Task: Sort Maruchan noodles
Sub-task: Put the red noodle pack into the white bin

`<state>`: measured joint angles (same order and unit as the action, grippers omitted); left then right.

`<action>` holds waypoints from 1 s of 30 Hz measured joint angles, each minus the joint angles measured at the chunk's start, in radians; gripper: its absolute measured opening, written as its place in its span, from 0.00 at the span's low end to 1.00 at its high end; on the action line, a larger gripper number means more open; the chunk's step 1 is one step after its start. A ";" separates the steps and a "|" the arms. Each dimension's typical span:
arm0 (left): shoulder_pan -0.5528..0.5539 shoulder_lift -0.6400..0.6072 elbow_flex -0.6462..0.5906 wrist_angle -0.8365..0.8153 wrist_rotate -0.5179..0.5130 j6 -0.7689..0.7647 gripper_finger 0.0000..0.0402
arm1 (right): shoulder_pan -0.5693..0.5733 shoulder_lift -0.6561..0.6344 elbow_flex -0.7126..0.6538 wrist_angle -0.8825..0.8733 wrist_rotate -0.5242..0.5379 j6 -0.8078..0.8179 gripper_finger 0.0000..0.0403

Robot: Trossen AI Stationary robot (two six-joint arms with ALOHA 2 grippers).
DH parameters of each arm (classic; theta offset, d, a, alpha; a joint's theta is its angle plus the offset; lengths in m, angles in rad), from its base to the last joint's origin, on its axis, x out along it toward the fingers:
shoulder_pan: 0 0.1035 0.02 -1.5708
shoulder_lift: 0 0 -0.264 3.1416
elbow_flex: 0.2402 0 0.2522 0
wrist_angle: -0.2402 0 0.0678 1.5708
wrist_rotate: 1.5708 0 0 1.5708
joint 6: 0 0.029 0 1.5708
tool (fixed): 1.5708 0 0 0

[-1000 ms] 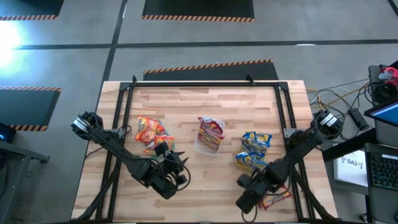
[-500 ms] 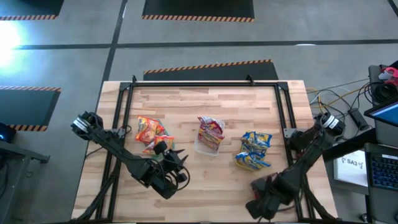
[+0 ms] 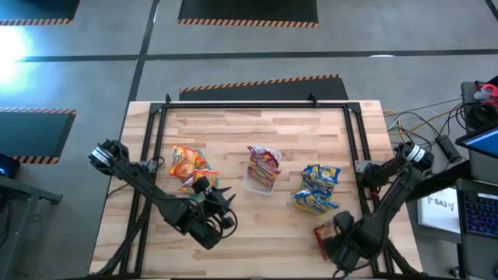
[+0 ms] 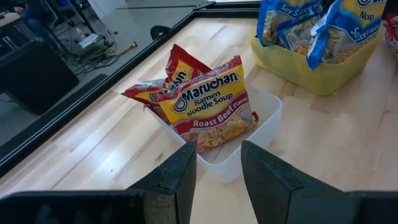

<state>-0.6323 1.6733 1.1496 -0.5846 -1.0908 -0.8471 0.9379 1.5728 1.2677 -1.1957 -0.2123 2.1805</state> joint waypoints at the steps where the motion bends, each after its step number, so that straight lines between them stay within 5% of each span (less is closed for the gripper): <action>1: 0.000 0.000 0.000 0.000 0.000 0.000 0.27 | 0.000 0.000 -0.013 -0.001 0.000 -0.005 0.33; 16: -0.002 0.000 0.000 0.000 0.001 0.000 0.27 | -0.003 -0.005 -0.209 0.187 0.011 -0.168 0.33; 30: -0.002 0.000 0.000 0.000 0.002 0.000 0.27 | -0.039 0.002 -0.201 0.298 0.489 -0.889 0.33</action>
<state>-0.6342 1.6737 1.1496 -0.5845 -1.0890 -0.8467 0.8987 1.5745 1.0666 -0.8981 0.2765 1.2919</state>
